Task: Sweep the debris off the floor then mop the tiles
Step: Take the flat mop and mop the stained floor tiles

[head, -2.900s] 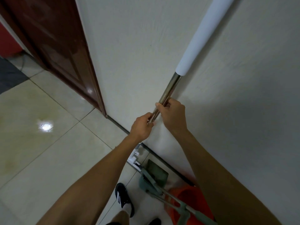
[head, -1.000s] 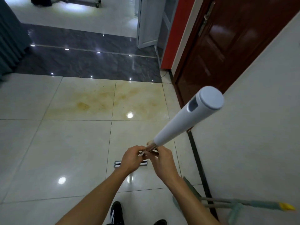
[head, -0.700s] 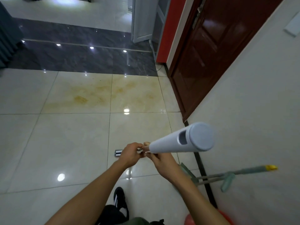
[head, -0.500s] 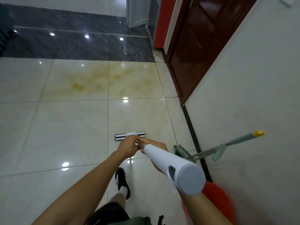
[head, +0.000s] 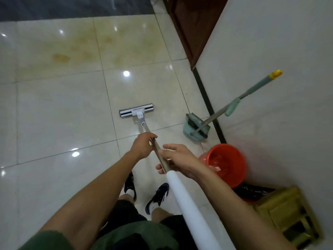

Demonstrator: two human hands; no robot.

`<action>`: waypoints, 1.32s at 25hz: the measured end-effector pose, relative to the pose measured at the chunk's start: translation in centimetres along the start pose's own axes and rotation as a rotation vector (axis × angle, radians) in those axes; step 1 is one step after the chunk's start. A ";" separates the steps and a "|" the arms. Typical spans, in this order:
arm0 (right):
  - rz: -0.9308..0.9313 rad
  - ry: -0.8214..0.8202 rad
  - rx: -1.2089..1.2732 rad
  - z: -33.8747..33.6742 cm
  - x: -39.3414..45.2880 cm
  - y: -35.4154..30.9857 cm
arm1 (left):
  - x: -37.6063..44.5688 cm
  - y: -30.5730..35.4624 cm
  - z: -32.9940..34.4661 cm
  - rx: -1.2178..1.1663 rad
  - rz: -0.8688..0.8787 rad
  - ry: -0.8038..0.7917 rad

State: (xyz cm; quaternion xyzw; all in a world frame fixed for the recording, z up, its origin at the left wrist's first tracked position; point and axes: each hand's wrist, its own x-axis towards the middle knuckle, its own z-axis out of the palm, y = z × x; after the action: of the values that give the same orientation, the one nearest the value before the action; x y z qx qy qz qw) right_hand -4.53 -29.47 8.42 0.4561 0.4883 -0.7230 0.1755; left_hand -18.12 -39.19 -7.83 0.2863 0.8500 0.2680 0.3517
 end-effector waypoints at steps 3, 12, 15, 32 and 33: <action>0.214 0.018 -0.125 -0.7 0.0 3.5 | -0.9 -1.6 2.8 -0.288 -0.189 0.042; 0.171 0.245 -0.848 1.2 0.9 10.9 | -0.5 0.3 9.0 -0.940 -0.732 -0.102; 0.065 0.266 -0.989 -0.2 0.6 11.2 | 0.5 1.2 9.1 -0.924 -0.731 -0.049; -0.290 0.121 -1.367 3.0 3.0 4.0 | 1.3 -1.7 -0.3 -1.055 -0.726 0.200; -0.313 0.098 -1.394 4.3 3.8 3.0 | 1.6 -2.9 -1.8 -1.072 -0.730 0.225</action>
State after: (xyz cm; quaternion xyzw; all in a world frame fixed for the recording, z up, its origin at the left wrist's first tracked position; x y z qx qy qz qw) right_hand -6.51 -33.81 4.08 0.1943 0.9036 -0.2380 0.2984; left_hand -21.30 -40.51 -9.34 -0.2649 0.6729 0.5462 0.4228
